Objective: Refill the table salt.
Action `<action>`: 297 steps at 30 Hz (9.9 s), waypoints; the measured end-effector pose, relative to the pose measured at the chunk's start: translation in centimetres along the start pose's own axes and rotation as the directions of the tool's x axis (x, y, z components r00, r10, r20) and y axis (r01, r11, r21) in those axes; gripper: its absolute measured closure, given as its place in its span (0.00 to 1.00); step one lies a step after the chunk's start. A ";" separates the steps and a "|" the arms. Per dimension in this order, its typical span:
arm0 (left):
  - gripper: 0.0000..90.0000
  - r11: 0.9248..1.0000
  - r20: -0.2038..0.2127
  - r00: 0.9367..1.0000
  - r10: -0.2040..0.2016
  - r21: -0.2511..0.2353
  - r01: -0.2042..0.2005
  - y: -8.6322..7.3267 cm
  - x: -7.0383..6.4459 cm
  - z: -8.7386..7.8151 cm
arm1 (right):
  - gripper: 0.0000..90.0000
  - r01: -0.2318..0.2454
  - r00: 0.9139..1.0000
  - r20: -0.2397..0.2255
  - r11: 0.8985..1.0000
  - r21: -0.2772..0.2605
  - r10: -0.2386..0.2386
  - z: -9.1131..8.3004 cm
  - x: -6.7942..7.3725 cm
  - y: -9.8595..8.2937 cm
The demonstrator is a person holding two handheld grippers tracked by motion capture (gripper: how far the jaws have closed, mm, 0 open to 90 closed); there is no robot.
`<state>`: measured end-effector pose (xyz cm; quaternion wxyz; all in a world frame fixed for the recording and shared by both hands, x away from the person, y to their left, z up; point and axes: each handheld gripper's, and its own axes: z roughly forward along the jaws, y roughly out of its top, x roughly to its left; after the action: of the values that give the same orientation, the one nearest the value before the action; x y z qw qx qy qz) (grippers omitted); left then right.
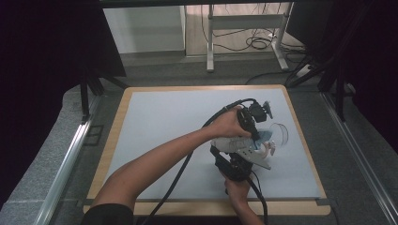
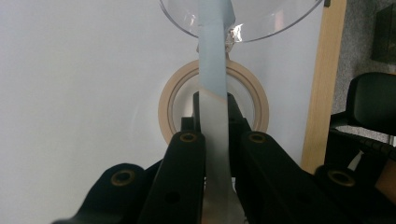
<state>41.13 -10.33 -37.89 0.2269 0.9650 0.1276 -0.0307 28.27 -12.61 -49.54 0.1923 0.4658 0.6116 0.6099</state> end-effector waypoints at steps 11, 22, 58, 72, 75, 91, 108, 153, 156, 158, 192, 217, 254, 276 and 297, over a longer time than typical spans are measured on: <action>1.00 0.999 0.013 1.000 -0.013 -0.049 0.014 -0.9 -0.1 0.0 | 0.61 0.016 1.000 0.017 1.000 0.019 -0.017 -0.1 0.0 -0.9; 1.00 0.993 0.037 0.999 -0.029 -0.112 0.033 -2.0 0.2 -0.6 | 0.58 0.019 0.999 0.038 0.998 0.058 -0.021 -0.8 -0.8 -1.8; 1.00 0.942 0.091 0.990 -0.105 -0.309 0.128 -6.5 0.9 -2.0 | 0.46 0.074 0.996 0.039 0.978 0.196 -0.083 -2.4 -2.3 -2.8; 1.00 0.889 0.116 0.983 -0.144 -0.421 0.180 -9.1 1.0 -3.7 | 0.38 0.143 0.990 -0.036 0.972 0.187 -0.139 -4.0 -2.4 -2.5; 1.00 0.866 0.131 0.979 -0.158 -0.457 0.201 -10.1 1.1 -4.2 | 0.37 0.167 0.985 -0.061 0.970 0.179 -0.159 -4.4 -2.2 -2.4; 1.00 0.764 0.142 0.954 -0.263 -0.574 0.296 -17.0 3.6 -5.9 | 0.37 0.168 0.985 -0.065 0.969 0.180 -0.159 -4.3 -2.8 -2.2; 1.00 0.569 -0.008 0.843 -0.538 -0.741 0.356 -28.1 9.7 -6.8 | 0.37 0.160 0.987 -0.054 0.972 0.173 -0.153 -4.1 -2.9 -2.0; 0.76 0.551 -0.109 0.801 -0.589 -0.779 0.299 -35.0 7.8 -6.4 | 0.37 0.148 0.989 -0.028 0.976 0.162 -0.145 -4.0 -3.3 -1.7; 0.67 0.553 -0.113 0.798 -0.592 -0.777 0.300 -35.1 7.8 -6.3 | 0.37 0.150 0.989 -0.026 0.975 0.164 -0.148 -4.0 -3.3 -1.7; 0.63 0.554 -0.119 0.795 -0.595 -0.777 0.298 -35.2 7.8 -6.2 | 0.37 0.151 0.989 -0.026 0.975 0.164 -0.149 -4.0 -3.3 -1.7; 0.37 0.581 -0.141 0.783 -0.606 -0.751 0.314 -38.2 5.1 -5.3 | 0.37 0.143 0.990 -0.022 0.979 0.148 -0.141 -4.4 -3.6 -1.1; 0.39 0.583 -0.106 0.803 -0.586 -0.744 0.327 -38.3 6.8 -5.9 | 0.37 0.150 0.989 -0.021 0.976 0.159 -0.148 -4.2 -3.6 -1.4; 0.36 0.577 -0.087 0.830 -0.551 -0.758 0.303 -39.3 3.7 -5.3 | 0.37 0.140 0.990 -0.006 0.980 0.142 -0.140 -4.7 -4.0 -0.9; 0.36 0.619 -0.112 0.820 -0.561 -0.715 0.326 -40.3 0.0 -2.8 | 0.72 0.174 0.985 -0.009 0.983 0.067 -0.173 -7.7 -5.2 1.2; 0.37 0.640 -0.109 0.835 -0.540 -0.697 0.323 -39.6 -1.8 -1.8 | 0.72 0.168 0.985 0.020 0.984 0.058 -0.169 -8.9 -6.2 1.7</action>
<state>29.09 24.30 -53.06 0.5114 0.7559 0.3930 0.1124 24.73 -22.92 -48.36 0.2378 0.4251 0.6632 0.5683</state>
